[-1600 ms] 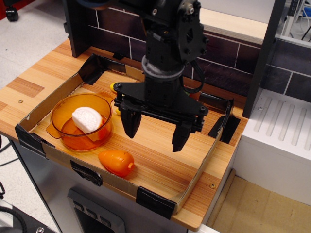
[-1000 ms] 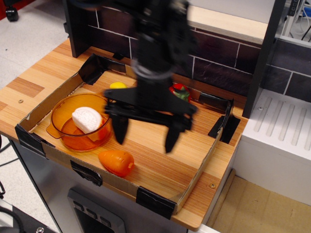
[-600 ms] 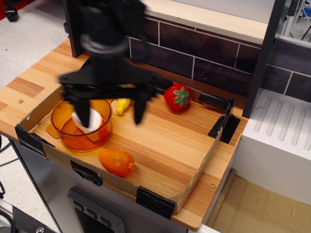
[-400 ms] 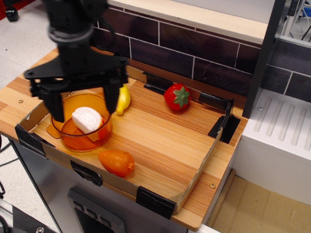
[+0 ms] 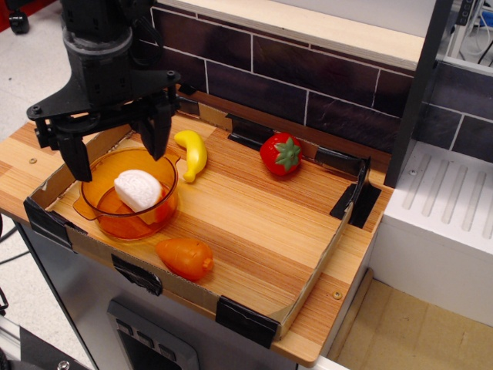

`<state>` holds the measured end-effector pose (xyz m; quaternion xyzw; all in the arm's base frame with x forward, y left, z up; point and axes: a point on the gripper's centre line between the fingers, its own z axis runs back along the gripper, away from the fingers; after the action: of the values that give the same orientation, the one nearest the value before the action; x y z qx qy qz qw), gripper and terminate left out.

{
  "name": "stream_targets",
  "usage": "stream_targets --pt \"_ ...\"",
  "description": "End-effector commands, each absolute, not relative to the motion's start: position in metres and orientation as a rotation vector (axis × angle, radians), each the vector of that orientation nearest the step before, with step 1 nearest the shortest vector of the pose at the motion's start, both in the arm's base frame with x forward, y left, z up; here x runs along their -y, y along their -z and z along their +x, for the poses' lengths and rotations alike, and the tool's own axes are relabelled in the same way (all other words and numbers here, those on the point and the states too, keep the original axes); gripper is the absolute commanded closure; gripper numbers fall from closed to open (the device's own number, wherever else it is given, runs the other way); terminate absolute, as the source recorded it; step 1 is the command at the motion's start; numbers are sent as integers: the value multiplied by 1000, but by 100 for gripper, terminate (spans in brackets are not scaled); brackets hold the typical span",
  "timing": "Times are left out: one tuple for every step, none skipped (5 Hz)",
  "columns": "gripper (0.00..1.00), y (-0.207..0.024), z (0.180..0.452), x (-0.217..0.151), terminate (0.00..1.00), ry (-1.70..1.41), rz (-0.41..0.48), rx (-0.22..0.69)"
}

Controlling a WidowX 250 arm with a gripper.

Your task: Take sushi out of pot

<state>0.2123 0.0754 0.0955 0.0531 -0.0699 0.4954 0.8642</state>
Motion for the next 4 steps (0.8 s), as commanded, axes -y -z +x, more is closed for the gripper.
stream_targets --pt "0 -86 226 -83 0 -1067 124 205" --pt "0 -69 232 -86 0 -1072 136 211" --pt "0 -58 235 -89 0 -1110 129 200" --pt "0 -45 238 -89 0 -1136 136 189"
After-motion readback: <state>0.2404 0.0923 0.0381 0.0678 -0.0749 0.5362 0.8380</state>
